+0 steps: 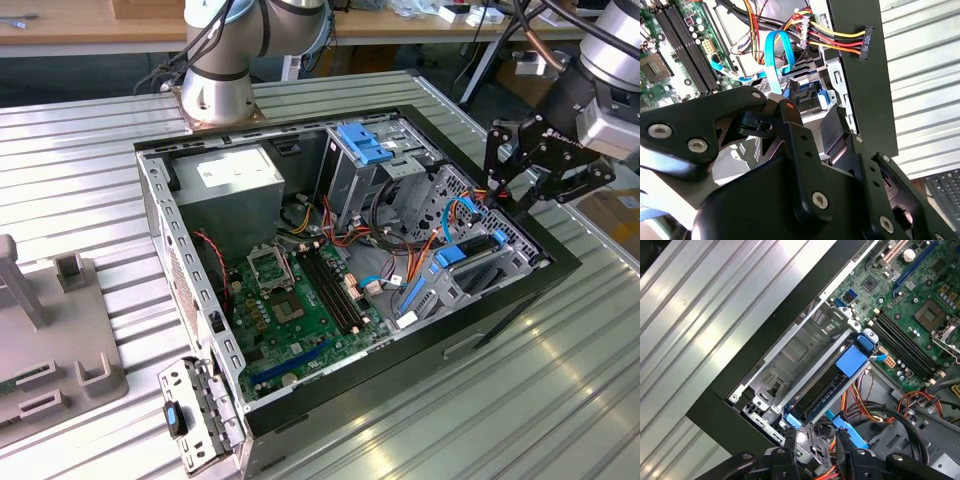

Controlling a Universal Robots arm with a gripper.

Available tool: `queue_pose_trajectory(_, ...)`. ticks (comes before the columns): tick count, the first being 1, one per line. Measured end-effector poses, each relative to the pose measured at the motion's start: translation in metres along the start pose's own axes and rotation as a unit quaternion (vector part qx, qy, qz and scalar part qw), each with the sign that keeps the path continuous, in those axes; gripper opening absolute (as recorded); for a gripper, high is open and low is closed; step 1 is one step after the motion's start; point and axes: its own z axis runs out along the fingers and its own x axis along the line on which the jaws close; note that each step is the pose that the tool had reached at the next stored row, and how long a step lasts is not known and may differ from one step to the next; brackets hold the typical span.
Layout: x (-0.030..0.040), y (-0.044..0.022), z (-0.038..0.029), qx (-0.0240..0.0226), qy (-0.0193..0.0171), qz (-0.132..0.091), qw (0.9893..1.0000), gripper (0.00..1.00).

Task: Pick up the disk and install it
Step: 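Insert the first disk wire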

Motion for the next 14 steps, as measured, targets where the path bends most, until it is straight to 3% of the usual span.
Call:
queue_pose_trajectory(4, 0.0000, 0.0000, 0.0002, 0.0005, -0.0011, -0.036, 0.9994, 0.44)
queue_pose_trajectory(8, 0.0001, -0.0001, 0.0005, 0.0012, -0.0022, -0.077, 0.9971, 0.44)
queue_pose_trajectory(14, 0.0001, -0.0001, 0.0006, 0.0012, -0.0025, -0.081, 0.9967, 0.44)
